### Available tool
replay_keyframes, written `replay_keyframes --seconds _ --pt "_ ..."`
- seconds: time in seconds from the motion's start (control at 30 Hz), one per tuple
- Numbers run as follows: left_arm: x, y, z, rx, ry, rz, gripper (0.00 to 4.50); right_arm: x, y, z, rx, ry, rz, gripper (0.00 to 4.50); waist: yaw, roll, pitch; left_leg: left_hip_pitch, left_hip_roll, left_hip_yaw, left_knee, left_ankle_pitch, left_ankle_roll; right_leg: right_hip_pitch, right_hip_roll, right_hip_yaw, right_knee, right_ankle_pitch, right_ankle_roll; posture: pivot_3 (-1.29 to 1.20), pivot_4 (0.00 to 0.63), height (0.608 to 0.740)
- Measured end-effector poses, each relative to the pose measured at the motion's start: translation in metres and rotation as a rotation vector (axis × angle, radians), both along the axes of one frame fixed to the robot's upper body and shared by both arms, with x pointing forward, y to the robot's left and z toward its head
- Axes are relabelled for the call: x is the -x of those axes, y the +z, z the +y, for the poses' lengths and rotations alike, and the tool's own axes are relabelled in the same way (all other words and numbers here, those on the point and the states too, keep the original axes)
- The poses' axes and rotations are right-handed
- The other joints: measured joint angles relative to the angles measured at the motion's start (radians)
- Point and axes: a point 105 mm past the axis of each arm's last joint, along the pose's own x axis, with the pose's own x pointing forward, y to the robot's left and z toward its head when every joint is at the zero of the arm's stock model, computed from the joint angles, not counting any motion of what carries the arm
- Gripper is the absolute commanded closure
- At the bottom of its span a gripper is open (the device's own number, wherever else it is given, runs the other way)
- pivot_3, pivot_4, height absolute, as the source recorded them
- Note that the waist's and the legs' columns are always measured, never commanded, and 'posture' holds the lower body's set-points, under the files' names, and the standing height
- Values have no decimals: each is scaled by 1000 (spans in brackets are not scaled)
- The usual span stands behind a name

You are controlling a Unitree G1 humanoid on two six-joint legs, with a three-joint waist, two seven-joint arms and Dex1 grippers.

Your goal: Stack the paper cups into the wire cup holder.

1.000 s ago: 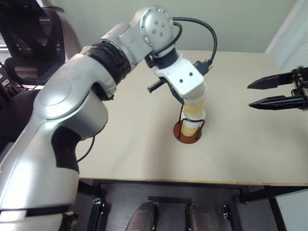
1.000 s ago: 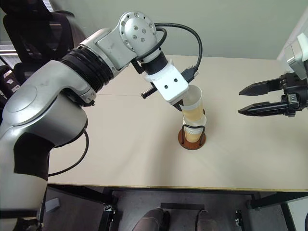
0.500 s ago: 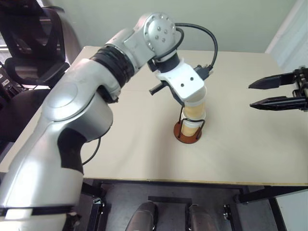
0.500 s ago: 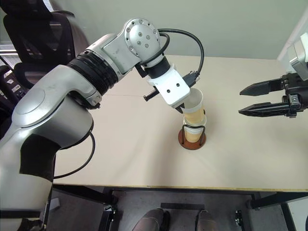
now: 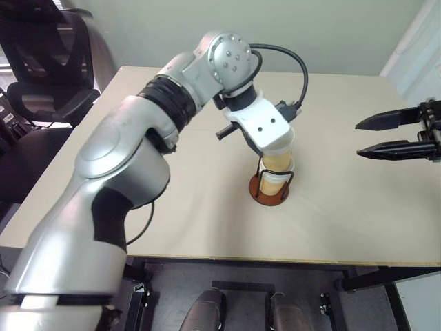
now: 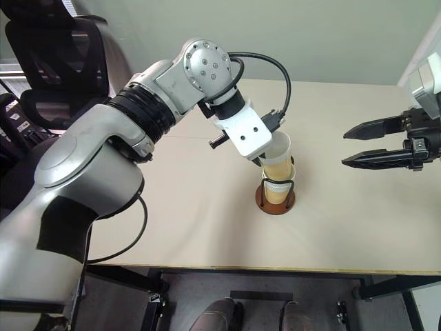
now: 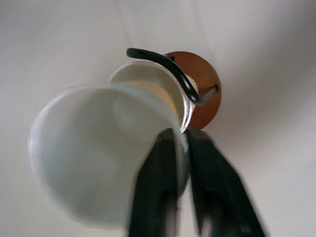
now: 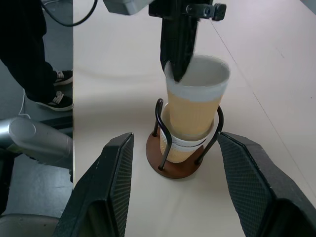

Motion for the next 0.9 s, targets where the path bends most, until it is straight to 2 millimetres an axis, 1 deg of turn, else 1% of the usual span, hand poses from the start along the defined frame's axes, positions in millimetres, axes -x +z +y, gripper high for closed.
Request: replay_keyframes --seconds 0.1,0.17,0.27,0.3,0.43,0.5,0.63,0.73,0.8,0.9 --pt "-3 -8 4 -18 11 7 1854 0 0 2 2 0 -3 1803 0 0 0 0 0 0 0 0 0 0 0 0 0 0 0 0 150 740" --pt "-3 -7 3 -13 9 5 1099 0 0 2 2 -1 -4 1803 0 0 0 0 0 0 0 0 0 0 0 0 0 0 0 0 150 740" --pt "-3 -5 2 -2 9 0 98 0 0 2 2 -2 -4 1803 0 0 0 0 0 0 0 0 0 0 0 0 0 0 0 0 150 740" --pt "-3 -5 2 0 10 0 41 0 0 2 1 -2 -4 1803 0 0 0 0 0 0 0 0 1 0 0 0 0 0 0 0 150 740" --pt "-2 -1 0 56 22 22 41 -1 0 1 -3 -8 -3 1803 0 0 0 0 0 0 0 0 1 0 0 0 0 0 0 0 150 740" --pt "-2 4 -1 98 23 29 41 -1 0 0 -5 -10 -5 1803 0 0 0 0 0 0 0 0 1 0 0 0 0 0 0 0 150 740" --pt "-2 18 -1 197 43 51 41 -3 2 -2 -14 -19 -12 1803 0 0 0 0 0 0 0 0 1 0 0 0 0 0 0 0 150 740" --pt "-4 39 3 348 93 99 41 -5 7 -5 -20 -29 -41 1803 -1 0 0 0 0 0 0 0 1 0 0 0 0 0 0 0 150 740" --pt "-8 53 14 446 153 127 41 -8 10 -7 -24 -42 -59 1803 -4 0 0 1 0 0 -1 0 1 0 1 0 0 0 -1 0 150 740" --pt "-19 70 46 569 274 135 41 -9 10 -7 -31 -51 -68 1803 -9 1 0 2 1 1 -2 1 0 -1 2 0 0 -2 -3 0 150 740"
